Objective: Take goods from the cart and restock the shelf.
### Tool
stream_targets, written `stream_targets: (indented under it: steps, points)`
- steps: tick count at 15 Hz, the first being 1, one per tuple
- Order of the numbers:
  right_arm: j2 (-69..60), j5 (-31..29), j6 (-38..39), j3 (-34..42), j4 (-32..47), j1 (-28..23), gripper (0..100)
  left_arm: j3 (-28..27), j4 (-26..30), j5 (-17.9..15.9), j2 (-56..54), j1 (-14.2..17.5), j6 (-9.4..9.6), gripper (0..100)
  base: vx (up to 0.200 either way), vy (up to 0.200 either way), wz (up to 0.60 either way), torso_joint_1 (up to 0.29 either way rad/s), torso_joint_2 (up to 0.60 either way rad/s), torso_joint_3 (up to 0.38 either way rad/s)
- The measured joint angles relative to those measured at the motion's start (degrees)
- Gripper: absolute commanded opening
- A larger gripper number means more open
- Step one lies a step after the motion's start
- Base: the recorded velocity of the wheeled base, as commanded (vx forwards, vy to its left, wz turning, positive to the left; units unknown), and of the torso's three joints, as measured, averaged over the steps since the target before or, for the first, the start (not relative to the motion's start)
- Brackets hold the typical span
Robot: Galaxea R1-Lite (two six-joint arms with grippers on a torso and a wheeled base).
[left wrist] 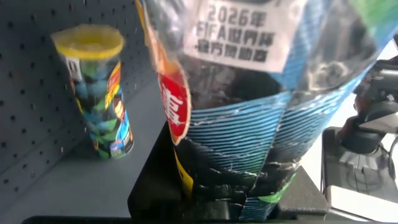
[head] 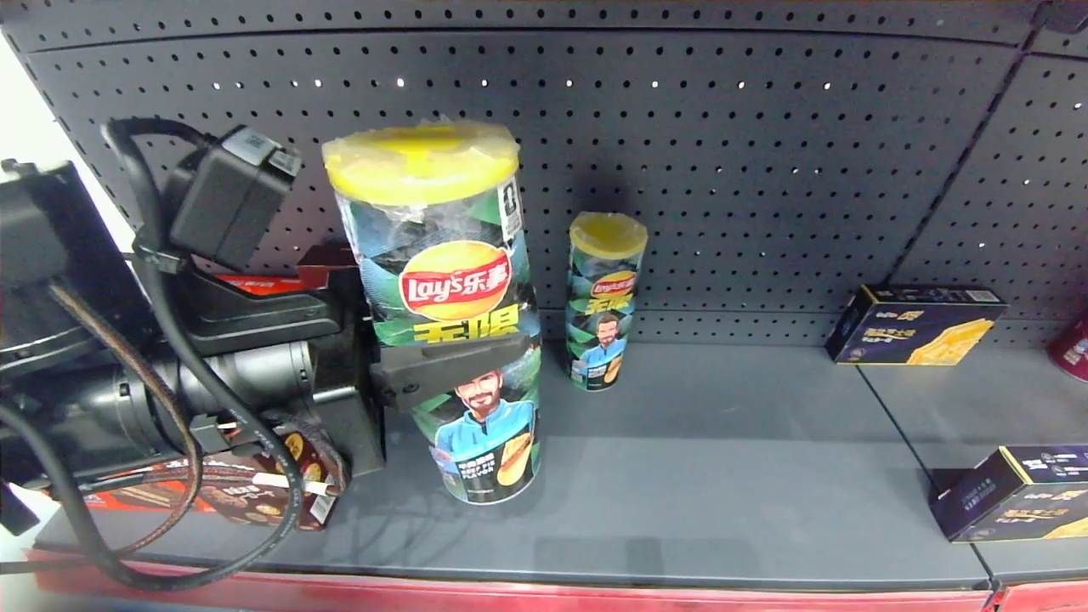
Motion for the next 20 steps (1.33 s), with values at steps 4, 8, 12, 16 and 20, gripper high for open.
stream_targets:
  steps: [4,8,12,16,20]
  points:
    - [0.7,0.2,-0.9,-0.1,0.0,0.1,100,-0.3,-0.1,0.8,-0.2,0.7,0.24,0,0.0,0.0,0.0,0.0,0.0,0.0]
    - [8.8,5.9,1.0,-10.3,-0.7,1.1,100,1.1,-0.1,3.4,-0.7,0.8,0.13,0,0.0,0.0,0.0,0.0,0.0,0.0]
    - [25.7,11.9,3.1,-18.2,-5.8,6.4,100,2.0,-0.2,3.4,-1.0,2.1,-0.01,0,0.0,0.0,0.0,0.0,0.0,0.0]
    - [43.0,14.0,3.3,-25.3,-15.0,10.5,100,1.9,-1.2,3.4,-0.7,2.6,0.07,0,0.0,0.0,0.0,0.0,0.0,0.0]
    - [62.5,16.2,-1.3,-33.0,-27.6,11.9,100,2.7,-2.2,3.5,0.1,2.7,-0.04,0,0.0,0.0,0.0,0.0,0.0,0.0]
